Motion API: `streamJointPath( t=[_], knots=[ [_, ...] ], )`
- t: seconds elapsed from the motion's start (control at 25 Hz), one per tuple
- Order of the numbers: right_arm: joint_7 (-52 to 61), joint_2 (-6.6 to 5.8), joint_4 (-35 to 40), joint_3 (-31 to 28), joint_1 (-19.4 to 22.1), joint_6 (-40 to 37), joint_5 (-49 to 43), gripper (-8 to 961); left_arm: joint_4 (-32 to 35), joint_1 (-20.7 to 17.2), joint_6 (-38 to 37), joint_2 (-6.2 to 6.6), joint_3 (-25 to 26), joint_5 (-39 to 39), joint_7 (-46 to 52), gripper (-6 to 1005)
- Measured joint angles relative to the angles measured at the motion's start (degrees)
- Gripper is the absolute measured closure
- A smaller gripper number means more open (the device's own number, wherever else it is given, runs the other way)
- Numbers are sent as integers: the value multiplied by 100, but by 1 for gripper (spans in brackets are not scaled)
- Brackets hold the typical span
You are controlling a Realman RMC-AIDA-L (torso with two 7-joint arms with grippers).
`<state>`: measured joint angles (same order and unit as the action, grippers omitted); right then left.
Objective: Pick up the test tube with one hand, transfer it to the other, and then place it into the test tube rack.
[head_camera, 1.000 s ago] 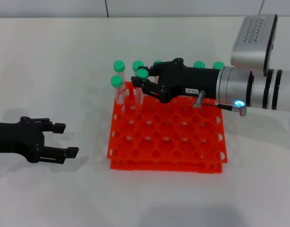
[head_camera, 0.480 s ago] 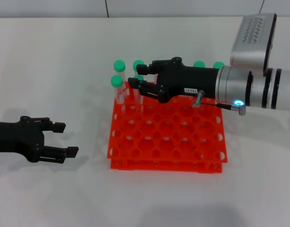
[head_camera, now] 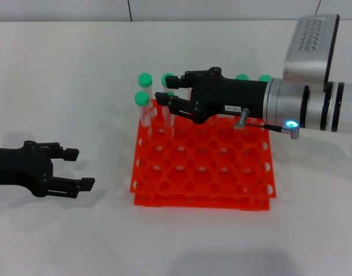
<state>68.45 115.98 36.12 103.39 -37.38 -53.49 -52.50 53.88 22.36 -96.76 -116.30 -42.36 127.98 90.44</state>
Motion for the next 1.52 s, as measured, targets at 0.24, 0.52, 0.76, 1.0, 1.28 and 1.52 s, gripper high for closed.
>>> streamJointPath(
  t=[0.24,0.52,0.76,1.0,1.28,1.52],
  knots=[
    [2,-47,236,-33,180,-165,-20,566,0,-3,-21,9,3,-31,0,135],
    [51,-218,846,-197,745,-390,-58,565,5,-49,-63,42,19,-328,-16,135],
    [383,-493,1049,-1213,1240,-1258,-445,564,28,-99,-89,87,66,-777,-25,136],
    [903,-522,1052,-2668,1549,-2215,-1611,564,30,-112,-206,61,306,-1348,-119,135],
    [1083,-512,1017,-3643,1699,-3021,-2626,563,9,-152,-235,-29,325,-1899,-106,133],
    [1138,-558,1029,-3698,1702,-3260,-3031,427,1,-153,-292,-83,325,-2110,-56,132]
  ],
)
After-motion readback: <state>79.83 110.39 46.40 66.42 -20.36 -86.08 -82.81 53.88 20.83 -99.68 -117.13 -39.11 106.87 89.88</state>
